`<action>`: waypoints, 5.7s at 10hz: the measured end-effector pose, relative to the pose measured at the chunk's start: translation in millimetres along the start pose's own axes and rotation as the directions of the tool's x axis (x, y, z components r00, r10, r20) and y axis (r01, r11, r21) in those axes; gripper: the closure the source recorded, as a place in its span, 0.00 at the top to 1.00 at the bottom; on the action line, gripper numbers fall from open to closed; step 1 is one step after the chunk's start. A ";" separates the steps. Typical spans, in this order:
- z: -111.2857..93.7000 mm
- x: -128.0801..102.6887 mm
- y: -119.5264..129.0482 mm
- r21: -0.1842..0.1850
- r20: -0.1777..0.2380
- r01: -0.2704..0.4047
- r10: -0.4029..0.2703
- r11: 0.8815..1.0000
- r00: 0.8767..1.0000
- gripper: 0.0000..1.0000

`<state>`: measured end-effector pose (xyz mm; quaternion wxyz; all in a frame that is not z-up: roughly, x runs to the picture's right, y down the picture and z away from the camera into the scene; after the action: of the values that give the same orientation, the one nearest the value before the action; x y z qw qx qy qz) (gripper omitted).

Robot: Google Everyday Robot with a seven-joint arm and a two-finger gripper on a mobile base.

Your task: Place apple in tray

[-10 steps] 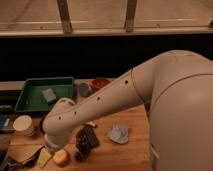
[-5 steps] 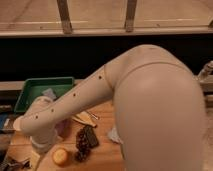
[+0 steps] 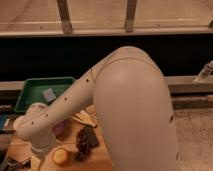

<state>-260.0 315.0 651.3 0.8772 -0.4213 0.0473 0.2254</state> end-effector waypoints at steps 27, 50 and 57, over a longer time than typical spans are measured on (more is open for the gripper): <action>-27.9 4.8 -36.8 -0.092 0.284 -0.003 0.029 0.996 0.958 0.00; -129.7 -134.7 -196.1 -0.296 0.609 -0.128 0.290 0.947 0.738 0.00; -137.3 -171.4 -243.5 -0.403 0.663 0.047 0.256 0.914 0.704 0.00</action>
<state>-292.6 17.3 784.9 0.7116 -0.4658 -0.3115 0.4239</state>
